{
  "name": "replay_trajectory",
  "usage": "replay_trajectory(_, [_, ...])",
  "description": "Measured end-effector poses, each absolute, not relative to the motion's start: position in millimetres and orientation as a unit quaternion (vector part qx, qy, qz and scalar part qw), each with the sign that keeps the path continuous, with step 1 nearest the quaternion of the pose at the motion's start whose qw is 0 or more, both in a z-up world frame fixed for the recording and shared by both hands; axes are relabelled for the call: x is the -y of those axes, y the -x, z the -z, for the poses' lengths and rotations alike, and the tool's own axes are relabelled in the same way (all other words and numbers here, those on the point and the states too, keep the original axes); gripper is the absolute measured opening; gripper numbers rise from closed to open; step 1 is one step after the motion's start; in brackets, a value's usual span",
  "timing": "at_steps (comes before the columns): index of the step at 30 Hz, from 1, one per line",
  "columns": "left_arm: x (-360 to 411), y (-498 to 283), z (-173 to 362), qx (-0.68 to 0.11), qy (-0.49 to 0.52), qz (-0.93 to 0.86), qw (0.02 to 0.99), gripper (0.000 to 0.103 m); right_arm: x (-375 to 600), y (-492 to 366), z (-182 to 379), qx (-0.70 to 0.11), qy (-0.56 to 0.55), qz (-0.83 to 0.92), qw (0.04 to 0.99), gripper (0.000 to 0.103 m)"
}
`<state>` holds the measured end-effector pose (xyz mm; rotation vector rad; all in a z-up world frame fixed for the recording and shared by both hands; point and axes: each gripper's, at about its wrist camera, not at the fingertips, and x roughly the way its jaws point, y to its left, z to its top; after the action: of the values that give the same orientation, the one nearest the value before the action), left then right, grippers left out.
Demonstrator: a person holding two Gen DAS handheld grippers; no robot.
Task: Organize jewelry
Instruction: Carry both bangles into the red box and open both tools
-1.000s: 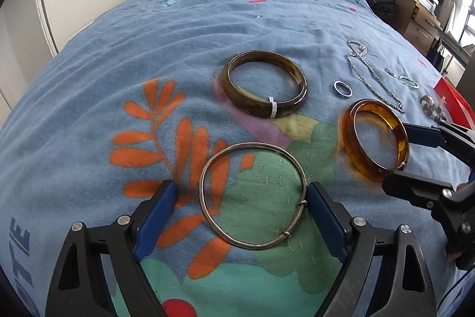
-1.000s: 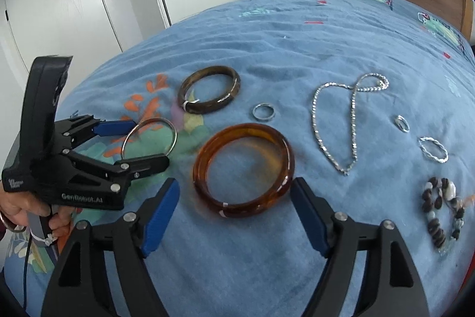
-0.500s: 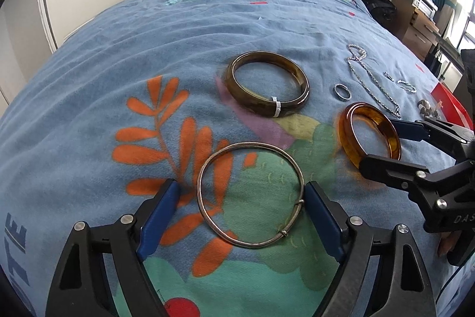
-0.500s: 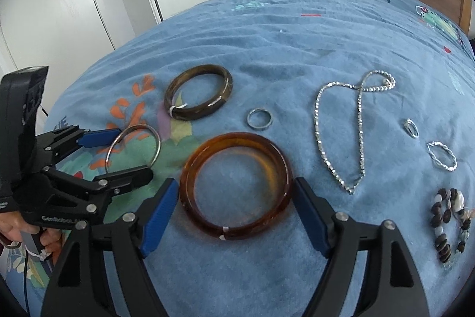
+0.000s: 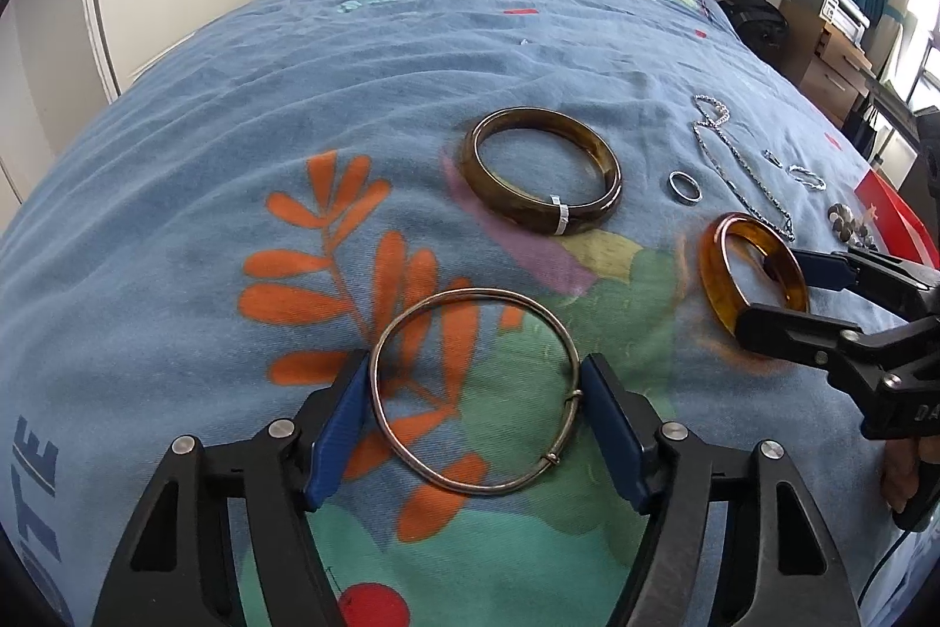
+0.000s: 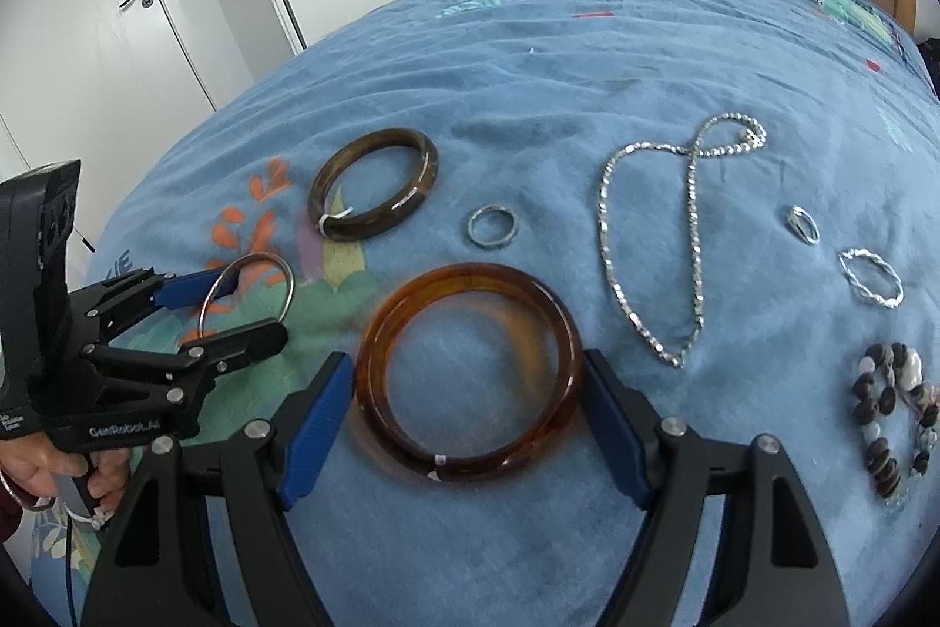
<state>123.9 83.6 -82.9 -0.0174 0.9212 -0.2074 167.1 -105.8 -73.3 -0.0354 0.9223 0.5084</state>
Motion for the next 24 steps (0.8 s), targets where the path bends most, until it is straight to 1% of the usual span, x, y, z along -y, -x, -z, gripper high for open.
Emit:
replay_trajectory(7, [-82, -117, 74, -0.444, 0.013, 0.102, 0.890, 0.069, 117, -149, 62, -0.434, 0.002, -0.245, 0.867, 0.076])
replay_trajectory(15, [-61, -103, 43, -0.431, 0.003, 0.121, 0.894, 0.069, 153, -117, 30, -0.409, -0.023, -0.226, 0.884, 0.076])
replay_trajectory(20, [-19, -99, 18, -0.419, 0.001, 0.161, 0.894, 0.069, 200, -92, 6, -0.393, -0.038, -0.192, 0.899, 0.076])
replay_trajectory(24, [38, -103, 1, -0.410, -0.006, 0.209, 0.888, 0.069, 256, -75, -11, -0.386, -0.040, -0.151, 0.909, 0.076])
